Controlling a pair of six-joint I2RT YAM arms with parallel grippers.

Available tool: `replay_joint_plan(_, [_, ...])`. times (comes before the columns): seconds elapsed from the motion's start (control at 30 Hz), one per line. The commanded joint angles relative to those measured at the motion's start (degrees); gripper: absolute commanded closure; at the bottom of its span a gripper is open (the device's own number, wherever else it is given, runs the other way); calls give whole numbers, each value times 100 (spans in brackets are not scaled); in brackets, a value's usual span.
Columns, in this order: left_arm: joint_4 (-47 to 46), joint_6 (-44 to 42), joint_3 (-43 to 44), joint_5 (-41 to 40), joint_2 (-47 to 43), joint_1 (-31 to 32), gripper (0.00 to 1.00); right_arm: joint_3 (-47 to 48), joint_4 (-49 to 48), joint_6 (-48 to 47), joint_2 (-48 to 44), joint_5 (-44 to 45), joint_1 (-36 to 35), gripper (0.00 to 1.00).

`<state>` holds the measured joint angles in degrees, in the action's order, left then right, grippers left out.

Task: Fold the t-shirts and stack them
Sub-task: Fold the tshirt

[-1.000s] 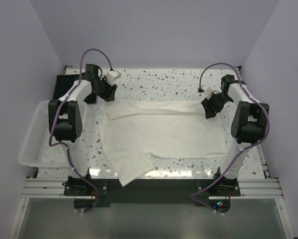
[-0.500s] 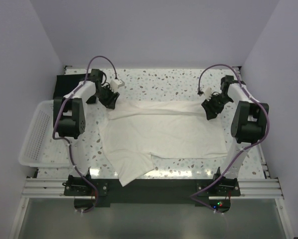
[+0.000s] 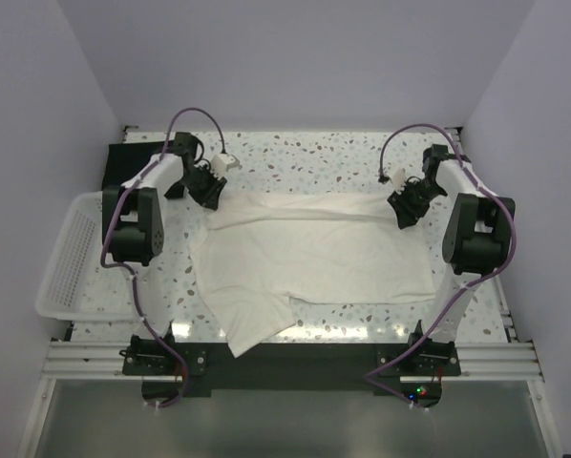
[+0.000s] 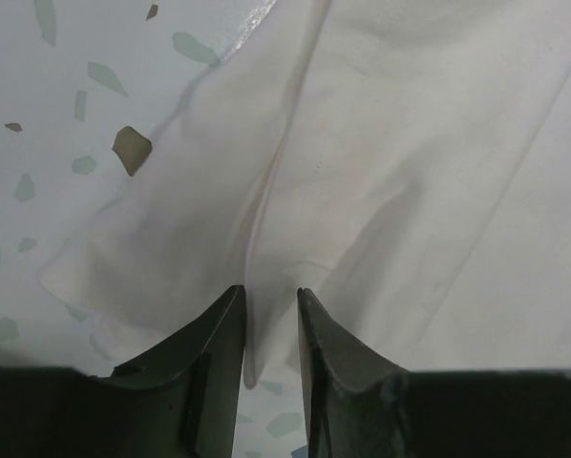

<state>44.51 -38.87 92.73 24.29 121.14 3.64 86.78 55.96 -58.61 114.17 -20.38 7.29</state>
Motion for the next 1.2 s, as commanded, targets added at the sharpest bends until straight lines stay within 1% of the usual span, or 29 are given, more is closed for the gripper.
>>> replay_joint_plan(0.0, [128,-191,26,199,-495,14,67,120,64,-151,9,-1,1,58])
replay_joint_plan(0.07, [180,-252,17,164,-504,5,70,102,55,-142,9,-1,1,59])
replay_joint_plan(0.17, [233,-305,-9,146,-513,14,78,93,72,-133,-17,-10,9,59])
replay_joint_plan(0.27, [233,-323,-18,120,-486,5,80,93,72,-142,-26,25,9,59])
replay_joint_plan(0.33, [199,-331,-44,76,-469,5,78,84,81,-151,-26,25,9,59])
replay_joint_plan(0.37, [129,-331,-62,-3,-460,5,72,93,81,-159,-18,34,9,59])
replay_joint_plan(0.43, [84,-332,-79,-56,-451,5,69,93,90,-160,-9,34,9,58])
replay_joint_plan(0.5, [-21,-375,-97,-179,-442,5,63,111,116,-151,-9,43,1,58])
replay_joint_plan(0.53, [-56,-393,-88,-214,-434,-3,62,111,125,-151,-9,26,9,58])
replay_joint_plan(0.8, [-153,-446,70,-241,-319,-12,60,155,160,-133,26,25,9,57])
replay_joint_plan(1.0, [-285,-490,79,-364,-197,-39,55,128,169,-151,35,34,9,55])
replay_joint_plan(1.1, [-162,-551,79,-381,-109,-30,55,128,169,-133,35,34,9,55])
replay_joint_plan(1.17, [-49,-595,52,-347,-100,-30,58,128,169,-133,35,34,9,55])
